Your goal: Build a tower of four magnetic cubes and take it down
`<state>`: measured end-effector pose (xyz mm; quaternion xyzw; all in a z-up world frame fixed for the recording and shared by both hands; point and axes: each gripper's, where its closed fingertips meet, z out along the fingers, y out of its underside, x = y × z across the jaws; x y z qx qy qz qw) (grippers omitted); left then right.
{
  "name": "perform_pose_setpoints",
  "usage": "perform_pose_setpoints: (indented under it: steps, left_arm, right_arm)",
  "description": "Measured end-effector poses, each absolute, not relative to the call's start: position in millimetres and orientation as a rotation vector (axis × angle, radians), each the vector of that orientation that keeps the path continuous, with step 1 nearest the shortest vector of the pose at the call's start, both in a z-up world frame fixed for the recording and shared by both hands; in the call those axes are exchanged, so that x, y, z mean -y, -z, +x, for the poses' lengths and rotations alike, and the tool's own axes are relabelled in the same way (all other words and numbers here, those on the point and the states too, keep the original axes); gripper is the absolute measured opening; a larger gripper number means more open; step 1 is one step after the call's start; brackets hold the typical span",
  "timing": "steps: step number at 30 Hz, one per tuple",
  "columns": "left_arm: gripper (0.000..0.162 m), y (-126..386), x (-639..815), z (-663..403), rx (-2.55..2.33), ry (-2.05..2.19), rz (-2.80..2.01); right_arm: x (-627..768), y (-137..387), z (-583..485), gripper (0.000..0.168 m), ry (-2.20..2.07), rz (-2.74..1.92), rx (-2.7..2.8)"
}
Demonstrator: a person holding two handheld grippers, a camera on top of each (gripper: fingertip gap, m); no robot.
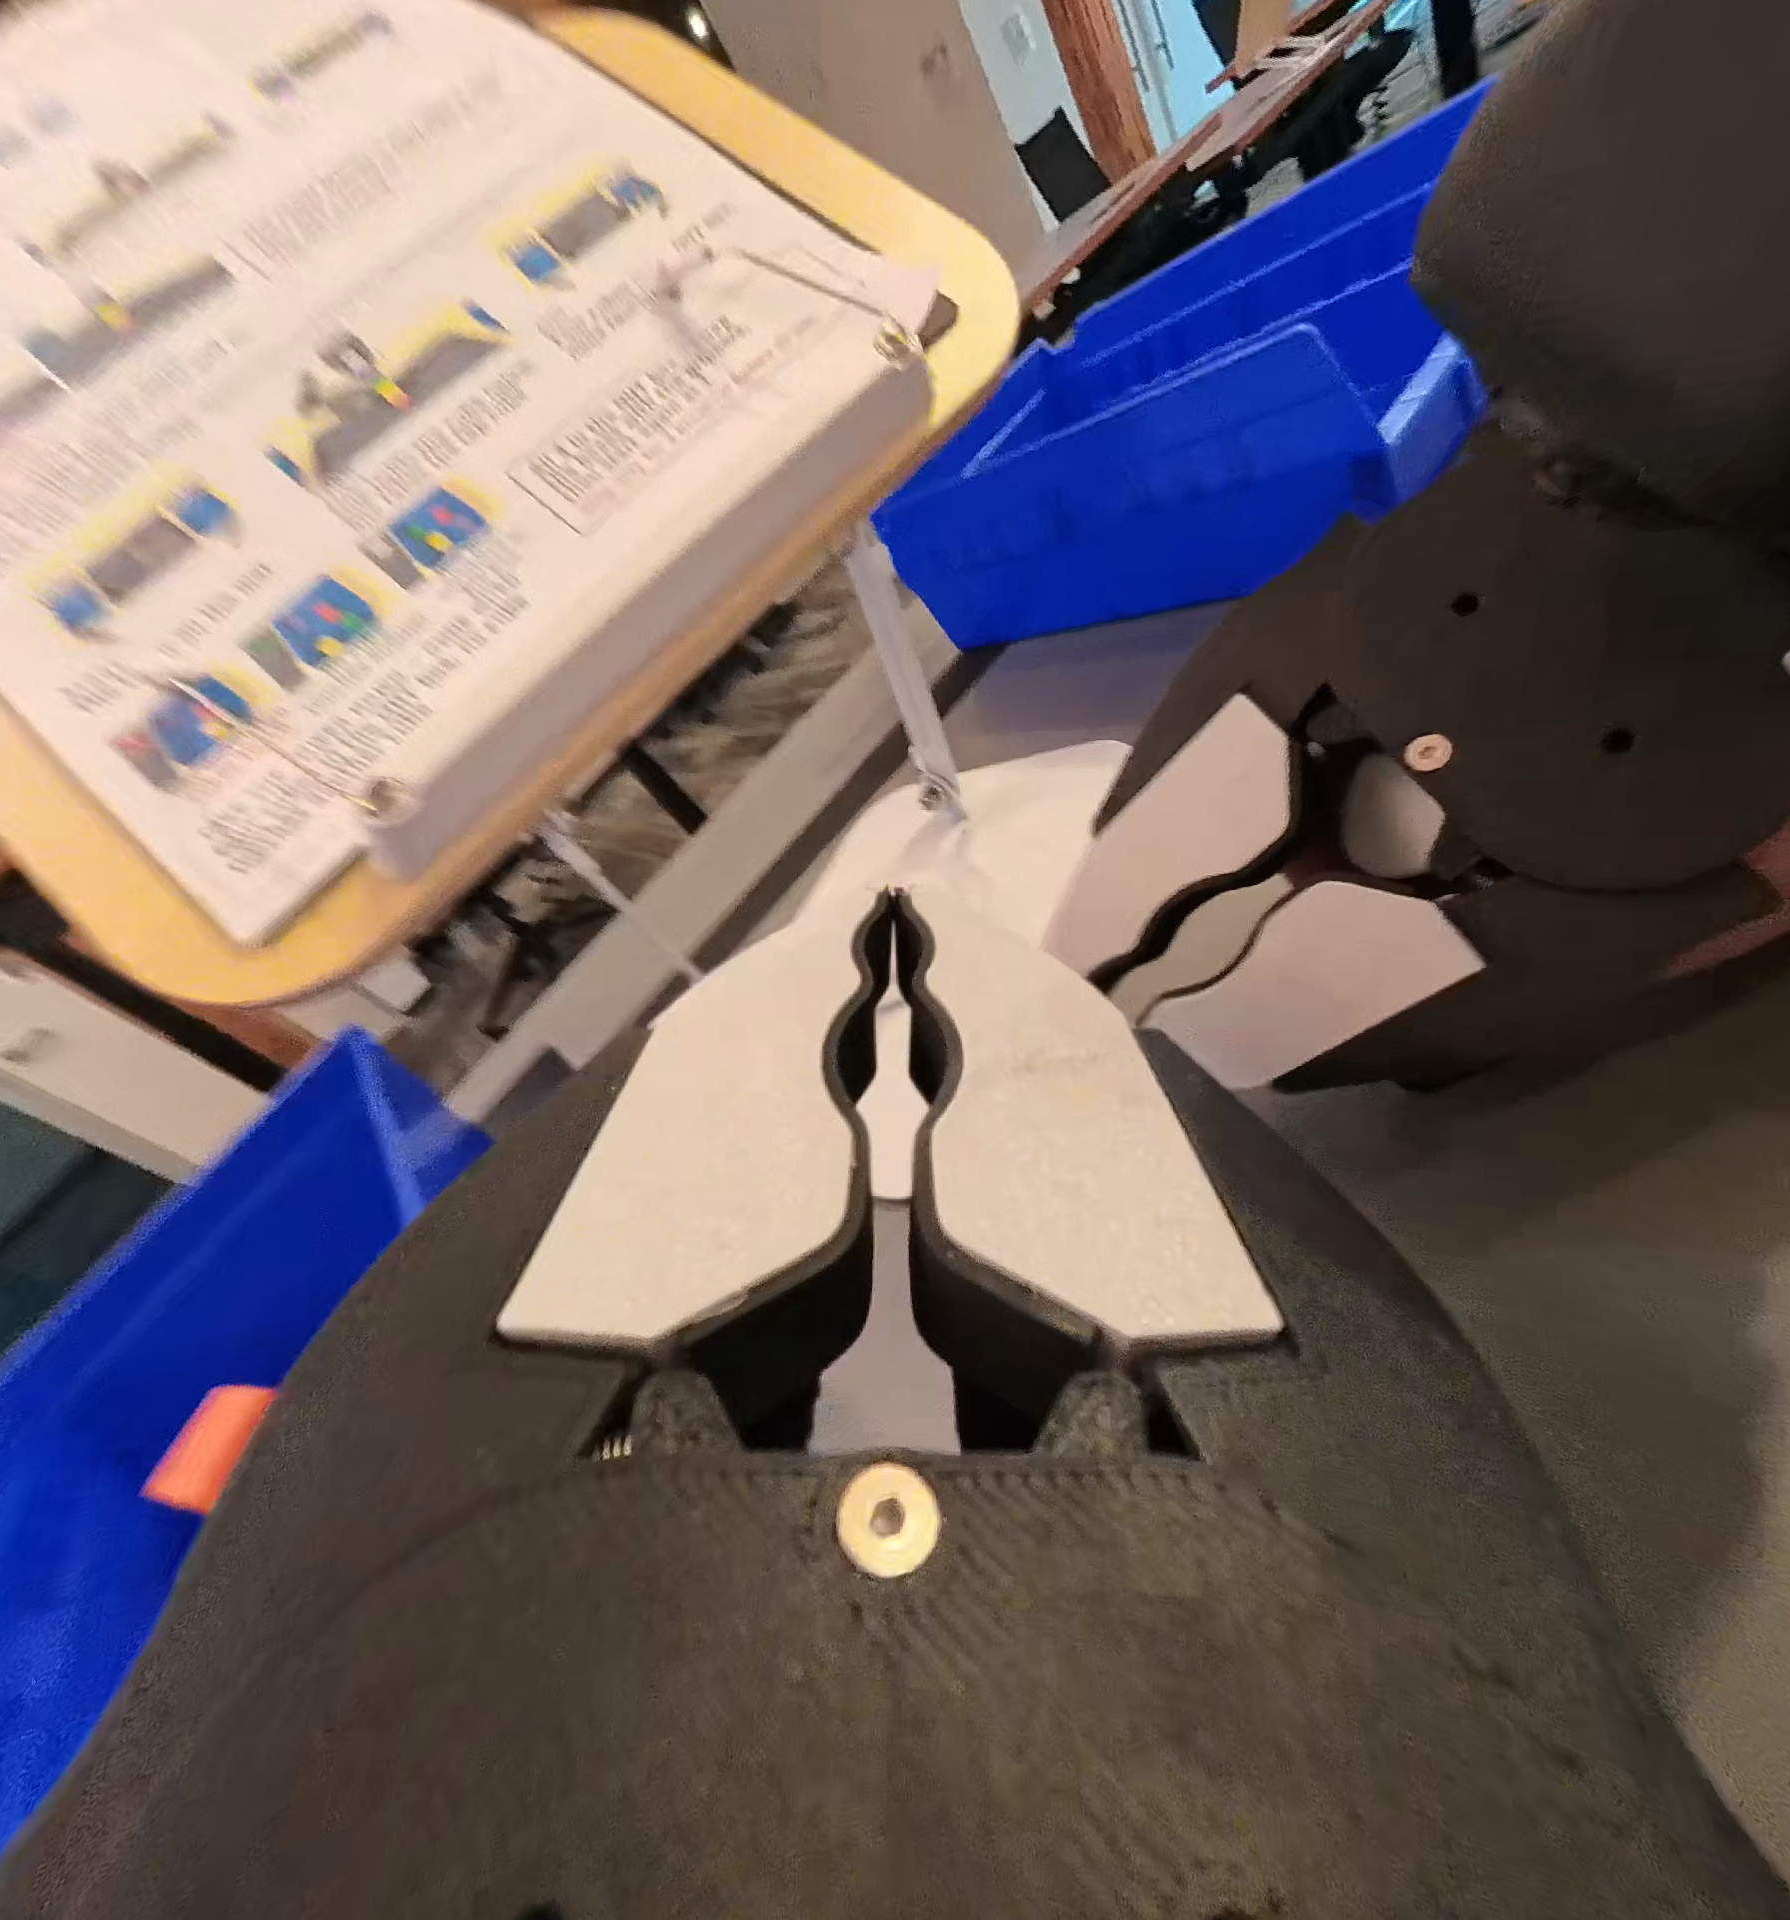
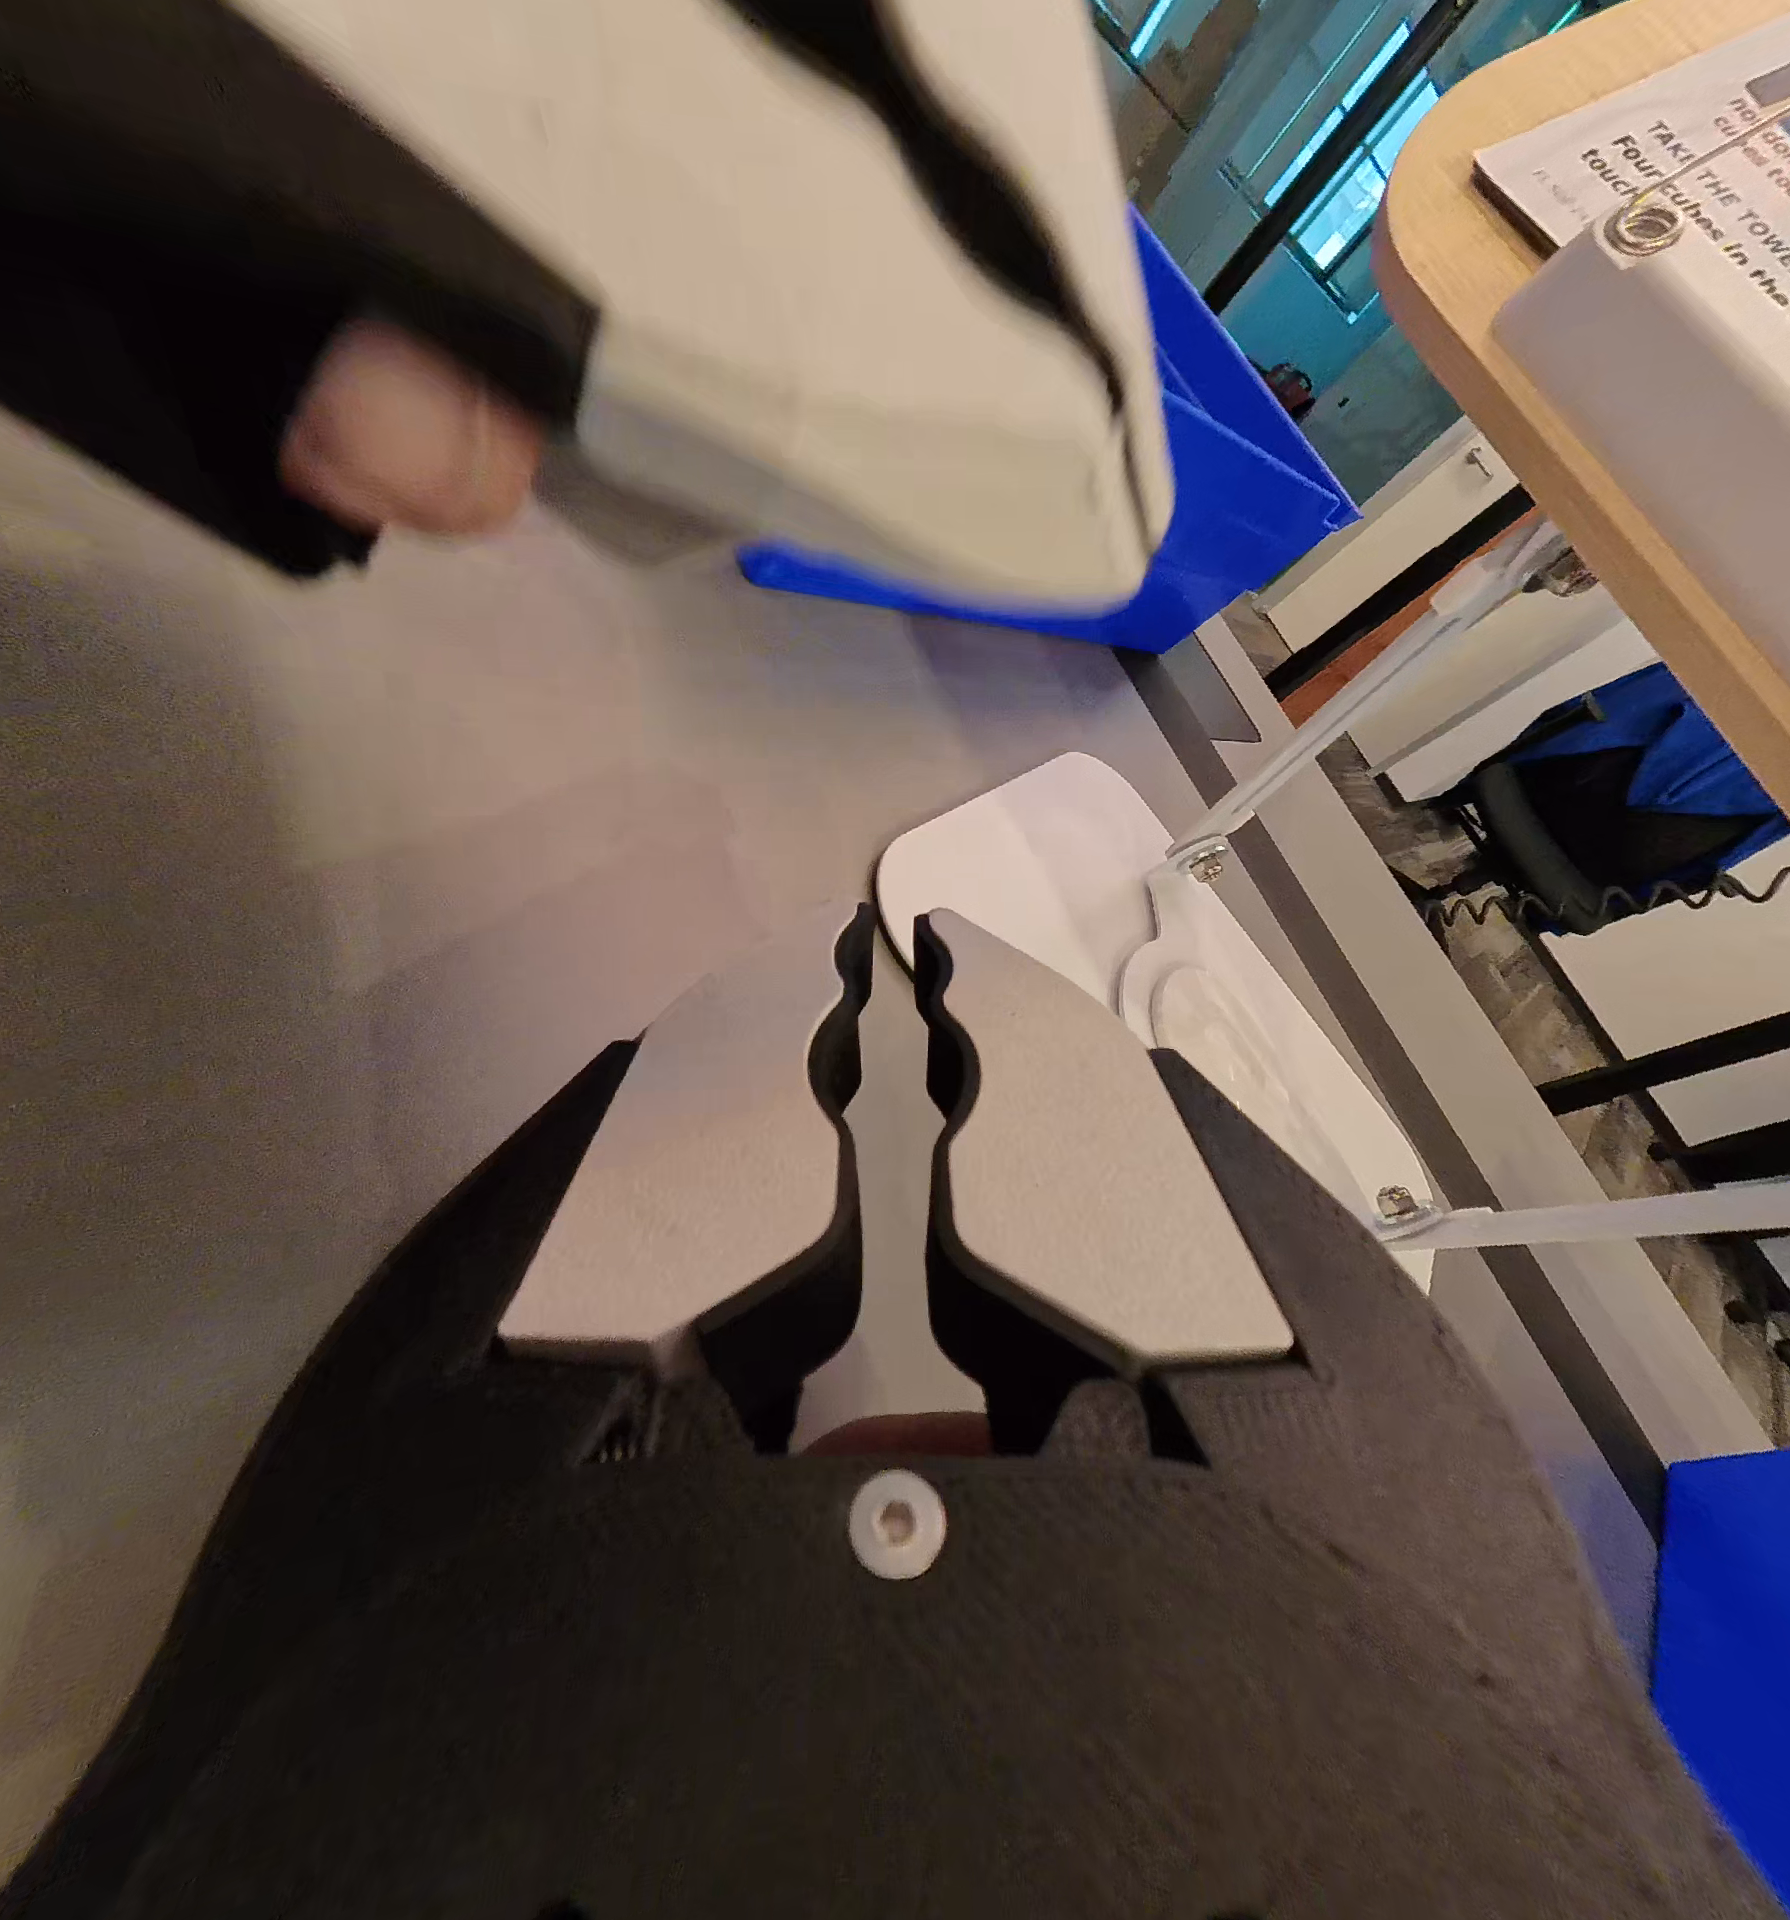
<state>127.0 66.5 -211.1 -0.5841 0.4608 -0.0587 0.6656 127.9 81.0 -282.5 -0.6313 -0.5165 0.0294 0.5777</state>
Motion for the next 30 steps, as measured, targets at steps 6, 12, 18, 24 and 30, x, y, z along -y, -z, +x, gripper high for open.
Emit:
perform_pose_setpoints:
  steps: [6,12,18,24,30]
  left_arm:
    - [0.003,167.7,-85.4,74.6,-0.962,-0.011,-1.285]
    - [0.025,149.4,-125.8,10.7,-0.926,-0.137,-1.478]
    - [0.045,191.0,-176.8,-26.5,-1.074,-0.123,-1.801]
    - [0.038,262.8,-191.5,-63.1,-1.305,-0.161,-2.084]
    - [0.052,281.1,-207.3,-63.6,-1.356,-0.154,-2.170]
  right_arm:
    - [-82.6,281.2,129.1,0.007,-0.080,-1.477,1.199]
    - [-83.0,280.8,129.2,0.007,-0.087,-1.476,1.198]
    - [-83.2,281.7,128.9,0.007,-0.089,-1.479,1.203]
    - [-82.5,283.7,127.8,0.007,-0.083,-1.480,1.219]
    - [-82.0,284.0,127.3,0.007,-0.085,-1.480,1.224]
